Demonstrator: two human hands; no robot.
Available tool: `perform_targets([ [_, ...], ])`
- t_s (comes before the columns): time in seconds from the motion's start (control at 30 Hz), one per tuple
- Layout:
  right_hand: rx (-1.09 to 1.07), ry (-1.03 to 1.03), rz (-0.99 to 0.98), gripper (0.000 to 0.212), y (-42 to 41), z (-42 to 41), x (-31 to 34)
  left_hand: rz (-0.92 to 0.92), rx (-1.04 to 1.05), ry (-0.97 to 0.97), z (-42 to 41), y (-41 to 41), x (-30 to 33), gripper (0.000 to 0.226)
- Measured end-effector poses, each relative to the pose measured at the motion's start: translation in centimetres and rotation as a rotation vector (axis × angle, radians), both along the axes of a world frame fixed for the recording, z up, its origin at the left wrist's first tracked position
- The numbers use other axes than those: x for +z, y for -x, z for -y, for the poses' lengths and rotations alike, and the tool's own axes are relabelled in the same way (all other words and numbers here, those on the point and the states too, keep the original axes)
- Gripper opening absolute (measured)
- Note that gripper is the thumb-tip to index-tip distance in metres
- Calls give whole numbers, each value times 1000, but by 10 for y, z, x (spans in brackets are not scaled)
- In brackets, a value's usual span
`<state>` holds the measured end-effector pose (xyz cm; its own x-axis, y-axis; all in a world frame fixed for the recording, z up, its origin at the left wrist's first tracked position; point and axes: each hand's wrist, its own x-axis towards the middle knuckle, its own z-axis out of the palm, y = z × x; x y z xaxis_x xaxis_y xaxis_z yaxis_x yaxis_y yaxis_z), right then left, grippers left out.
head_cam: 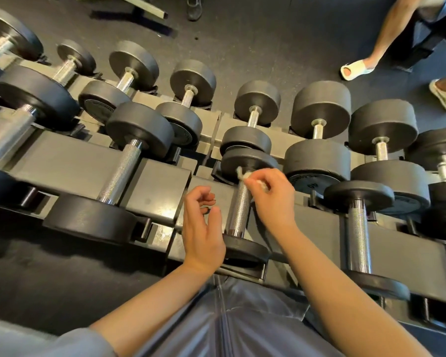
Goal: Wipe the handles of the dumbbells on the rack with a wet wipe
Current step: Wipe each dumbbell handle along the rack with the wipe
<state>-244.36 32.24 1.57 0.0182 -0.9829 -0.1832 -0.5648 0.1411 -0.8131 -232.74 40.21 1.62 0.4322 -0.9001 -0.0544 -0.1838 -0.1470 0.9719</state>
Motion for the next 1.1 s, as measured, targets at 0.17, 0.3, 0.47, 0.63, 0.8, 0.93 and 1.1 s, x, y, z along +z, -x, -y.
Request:
perform_targets([
  [0.17, -82, -66, 97, 9, -4, -4, -1, 4, -24, 5, 0, -1, 0, 27],
  [0.3, 311, -313, 163, 9, 24, -27, 17, -12, -48, 5, -2, -1, -2, 26],
  [0.47, 304, -430, 266, 8, 32, -37, 17, -13, -82, -1, -1, -3, -3, 25],
  [0.63, -194, -251, 229, 6, 6, -21, -1, -28, -71, -10, -1, -3, -1, 25],
  [0.8, -526, -244, 283, 3, -12, -2, -11, 6, -69, 2, -1, -2, 0, 24],
  [0.93, -301, -355, 262, 7, 1, -17, -1, 6, -64, 17, -1, -2, 0, 23],
  [1.1, 51, -415, 140, 29, 25, -42, 25, -5, -63, 25, -1, -2, 1, 21],
])
